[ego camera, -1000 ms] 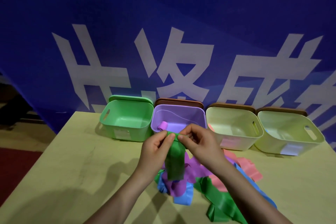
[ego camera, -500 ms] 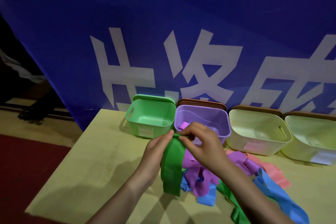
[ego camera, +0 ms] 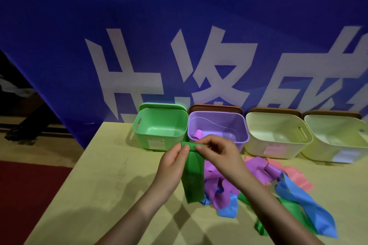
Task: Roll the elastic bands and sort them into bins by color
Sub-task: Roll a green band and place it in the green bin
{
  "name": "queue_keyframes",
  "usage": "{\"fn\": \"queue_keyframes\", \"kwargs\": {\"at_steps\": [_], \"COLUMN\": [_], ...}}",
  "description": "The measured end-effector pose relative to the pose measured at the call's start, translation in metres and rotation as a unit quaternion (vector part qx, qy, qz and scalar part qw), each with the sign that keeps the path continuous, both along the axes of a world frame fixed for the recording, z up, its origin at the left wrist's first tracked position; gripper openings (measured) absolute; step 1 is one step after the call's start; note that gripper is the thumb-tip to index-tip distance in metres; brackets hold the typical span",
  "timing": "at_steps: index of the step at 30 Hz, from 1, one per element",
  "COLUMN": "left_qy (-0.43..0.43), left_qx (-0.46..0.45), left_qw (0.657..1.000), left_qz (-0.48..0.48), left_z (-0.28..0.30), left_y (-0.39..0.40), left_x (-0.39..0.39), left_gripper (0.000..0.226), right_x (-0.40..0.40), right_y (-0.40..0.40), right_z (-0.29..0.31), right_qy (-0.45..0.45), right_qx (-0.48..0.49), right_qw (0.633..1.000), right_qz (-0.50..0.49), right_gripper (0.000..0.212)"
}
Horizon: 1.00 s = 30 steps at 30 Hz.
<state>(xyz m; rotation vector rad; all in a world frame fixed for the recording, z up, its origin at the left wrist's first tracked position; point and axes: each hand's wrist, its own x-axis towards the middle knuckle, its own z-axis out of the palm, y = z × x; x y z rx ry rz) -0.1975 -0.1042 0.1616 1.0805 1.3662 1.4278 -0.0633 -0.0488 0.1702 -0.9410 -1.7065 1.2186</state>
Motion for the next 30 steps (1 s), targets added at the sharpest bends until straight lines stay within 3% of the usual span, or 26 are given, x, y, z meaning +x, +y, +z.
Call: {"fn": "queue_keyframes", "kwargs": {"at_steps": [4,7,9,13,19,22,24,26,30], "left_qy": [0.025,0.075,0.079,0.024,-0.024,-0.041,-0.069,-0.141,-0.220], "left_qx": [0.015,0.038,0.061,0.094,0.046,0.040,0.015,-0.046,-0.113], "left_qw": [0.999,0.996,0.995,0.995,0.998,0.997,0.997,0.988,0.966], "left_qz": [-0.016,-0.019,-0.032,-0.031,-0.024,-0.041,-0.039,-0.050,-0.073], "left_z": [-0.003,0.001,0.001,0.004,0.006,0.005,0.002,-0.001,-0.010], "left_y": [0.005,0.011,0.018,0.036,0.069,0.081,0.087,0.092,0.096], "left_x": [0.012,0.024,0.031,0.045,0.060,0.066,0.070,0.074,0.076], "left_gripper": [0.024,0.036,0.022,0.047,0.024,0.052,0.048,0.033,0.046], "right_x": [0.010,0.022,0.029,0.041,0.060,0.070,0.075,0.079,0.087], "right_y": [0.000,0.003,0.006,0.017,0.047,0.057,0.062,0.065,0.069], "right_z": [-0.002,-0.001,0.001,0.005,0.014,0.016,0.014,0.009,-0.005], "right_qy": [0.012,-0.005,-0.016,0.014,0.061,0.057,0.045,0.042,-0.064], "right_qx": [-0.016,0.007,0.027,0.032,-0.028,-0.040,-0.019,0.016,0.165], "right_qw": [1.000,1.000,0.999,0.998,0.997,0.997,0.998,0.997,0.979], "right_qz": [-0.018,-0.022,-0.030,-0.050,-0.030,-0.019,-0.029,-0.058,-0.100], "right_gripper": [0.024,0.015,0.012,0.009,0.006,0.016,0.025,0.022,0.013]}}
